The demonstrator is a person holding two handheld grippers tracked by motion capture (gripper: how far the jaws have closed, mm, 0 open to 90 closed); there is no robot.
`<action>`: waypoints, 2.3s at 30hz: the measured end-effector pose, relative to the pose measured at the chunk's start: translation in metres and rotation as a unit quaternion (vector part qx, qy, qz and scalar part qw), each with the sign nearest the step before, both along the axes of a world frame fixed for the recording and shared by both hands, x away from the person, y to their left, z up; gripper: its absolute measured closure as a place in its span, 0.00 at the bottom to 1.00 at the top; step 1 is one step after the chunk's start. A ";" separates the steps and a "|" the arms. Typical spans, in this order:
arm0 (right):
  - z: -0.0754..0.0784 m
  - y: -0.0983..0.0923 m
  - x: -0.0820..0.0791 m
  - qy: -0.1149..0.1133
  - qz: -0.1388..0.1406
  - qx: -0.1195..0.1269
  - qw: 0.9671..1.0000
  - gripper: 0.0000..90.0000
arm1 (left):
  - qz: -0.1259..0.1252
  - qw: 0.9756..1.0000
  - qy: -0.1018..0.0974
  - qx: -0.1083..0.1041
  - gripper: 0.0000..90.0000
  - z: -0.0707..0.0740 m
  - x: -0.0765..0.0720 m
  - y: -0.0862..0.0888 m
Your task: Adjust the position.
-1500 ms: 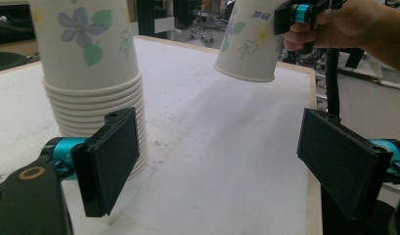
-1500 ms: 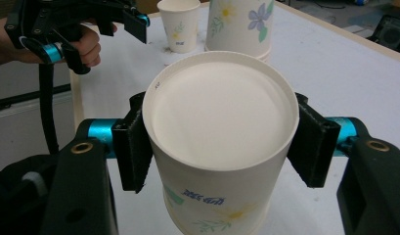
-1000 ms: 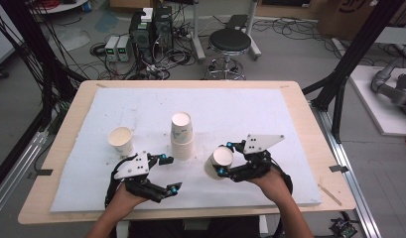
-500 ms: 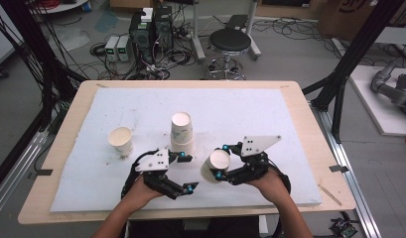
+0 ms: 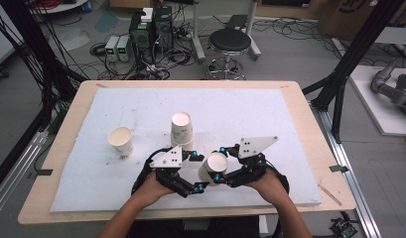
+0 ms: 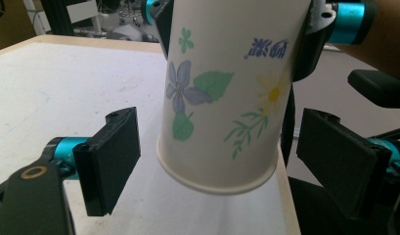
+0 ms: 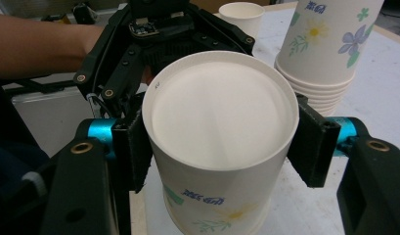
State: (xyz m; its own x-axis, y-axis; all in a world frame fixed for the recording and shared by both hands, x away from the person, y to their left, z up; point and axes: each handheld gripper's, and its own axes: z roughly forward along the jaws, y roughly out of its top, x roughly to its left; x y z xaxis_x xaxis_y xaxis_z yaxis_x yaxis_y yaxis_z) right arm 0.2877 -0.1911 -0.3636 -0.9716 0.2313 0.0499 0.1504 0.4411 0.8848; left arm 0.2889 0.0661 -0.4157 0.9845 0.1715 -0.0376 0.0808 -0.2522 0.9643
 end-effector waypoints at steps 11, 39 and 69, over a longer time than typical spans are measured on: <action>0.000 0.004 -0.001 0.005 0.014 0.005 1.000 0.39 | -0.010 1.000 0.004 0.005 0.21 -0.003 0.002 -0.008; 0.001 0.005 -0.004 -0.002 0.010 -0.008 1.000 0.21 | -0.036 0.990 0.005 0.133 0.39 0.023 0.000 -0.004; 0.007 0.029 -0.002 -0.032 0.084 -0.159 0.983 0.25 | -0.069 0.957 0.004 0.280 0.39 0.034 0.000 -0.013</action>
State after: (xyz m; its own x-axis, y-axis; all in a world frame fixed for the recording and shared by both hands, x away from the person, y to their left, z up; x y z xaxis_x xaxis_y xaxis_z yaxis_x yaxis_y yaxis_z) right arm 0.2854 -0.1618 -0.3568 -0.9961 0.0617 -0.0624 0.0000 0.7113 0.7029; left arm 0.2892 0.0535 -0.3814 0.9993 0.0345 0.0146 0.0157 -0.7390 0.6735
